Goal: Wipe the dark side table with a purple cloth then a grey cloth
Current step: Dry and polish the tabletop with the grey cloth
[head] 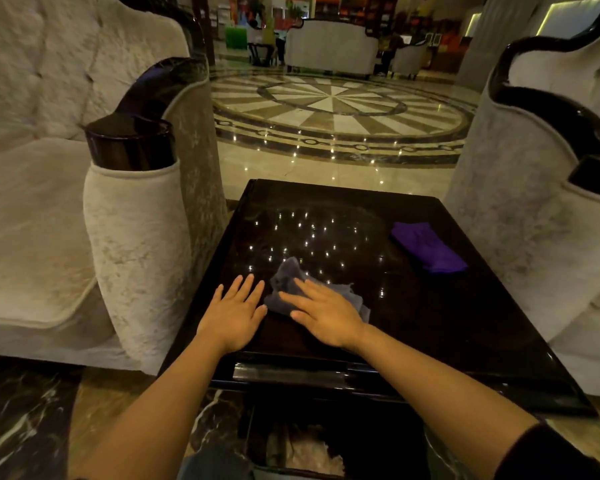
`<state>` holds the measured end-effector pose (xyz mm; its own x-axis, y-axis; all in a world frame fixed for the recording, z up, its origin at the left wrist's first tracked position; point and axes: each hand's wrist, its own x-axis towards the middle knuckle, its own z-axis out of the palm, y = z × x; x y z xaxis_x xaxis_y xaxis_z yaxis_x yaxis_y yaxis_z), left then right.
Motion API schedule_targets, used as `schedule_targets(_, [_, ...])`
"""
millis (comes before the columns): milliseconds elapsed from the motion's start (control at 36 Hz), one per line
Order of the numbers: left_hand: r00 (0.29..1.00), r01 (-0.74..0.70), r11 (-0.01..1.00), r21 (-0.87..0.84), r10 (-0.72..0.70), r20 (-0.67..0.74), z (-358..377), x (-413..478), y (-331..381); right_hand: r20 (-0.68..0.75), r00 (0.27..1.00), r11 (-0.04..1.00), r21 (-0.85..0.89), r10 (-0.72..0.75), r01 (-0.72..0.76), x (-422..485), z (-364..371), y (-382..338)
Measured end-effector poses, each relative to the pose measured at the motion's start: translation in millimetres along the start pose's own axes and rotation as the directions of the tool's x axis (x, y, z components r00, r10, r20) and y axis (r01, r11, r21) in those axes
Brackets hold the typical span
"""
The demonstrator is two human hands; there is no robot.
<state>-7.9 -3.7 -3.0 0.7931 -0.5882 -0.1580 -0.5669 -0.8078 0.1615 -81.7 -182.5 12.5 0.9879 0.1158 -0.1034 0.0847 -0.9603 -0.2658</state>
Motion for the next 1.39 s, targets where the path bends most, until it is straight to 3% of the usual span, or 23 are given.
schedule_targets(306, [1.000,-0.012,1.000,0.011,0.012,0.005,2.3,1.6,0.8,-0.022,0.984,0.984,0.000,-0.178,0.178,-56.0,11.5,-20.4])
schedule_targets(472, [1.000,-0.004,0.999,0.034,0.004,-0.013,1.0,6.3,-0.6,-0.103,0.975,0.954,0.206,-0.199,0.217,-81.3,10.1,-21.9])
schedule_targets(556, [1.000,-0.002,1.000,0.017,0.002,-0.012,1.7,7.0,-3.1,-0.108,0.986,0.930,0.333,-0.124,0.154,-95.0,6.7,-15.6])
schedule_targets(694, [1.000,-0.016,1.000,0.000,0.016,-0.013,2.3,5.1,-4.6,-0.218,0.971,0.932,0.363,0.099,-0.013,-124.3,-18.5,23.6])
schedule_targets(833, [1.000,-0.014,1.000,0.000,0.014,-0.010,1.8,6.2,-5.1,-0.426,0.814,0.895,0.380,0.393,-0.233,-147.8,-70.1,73.8])
schedule_targets(944, [1.000,-0.008,1.000,0.001,0.008,-0.014,2.7,6.8,-6.8,-0.511,0.700,0.865,0.341,0.499,-0.368,-150.2,-102.2,112.5])
schedule_targets(1028, [1.000,-0.003,1.000,0.005,0.003,-0.016,2.7,6.0,-7.5,-0.391,0.696,0.798,0.289,0.603,-0.529,-140.6,-100.8,134.2])
schedule_targets(1111, [1.000,0.002,1.000,-0.006,-0.002,-0.011,0.1,4.5,-6.9,-0.075,0.676,0.671,0.239,0.733,-0.702,-129.5,-71.5,144.6])
schedule_targets(1167, [1.000,0.005,1.000,-0.001,-0.005,-0.012,-1.3,3.8,-6.4,0.062,0.656,0.641,0.158,0.753,-0.751,-124.7,-48.9,147.2])
schedule_targets(1389, [1.000,-0.006,1.000,0.016,0.005,0.018,-4.1,3.2,0.5,-0.001,0.631,0.631,0.041,0.776,-0.775,-128.6,-36.3,138.4])
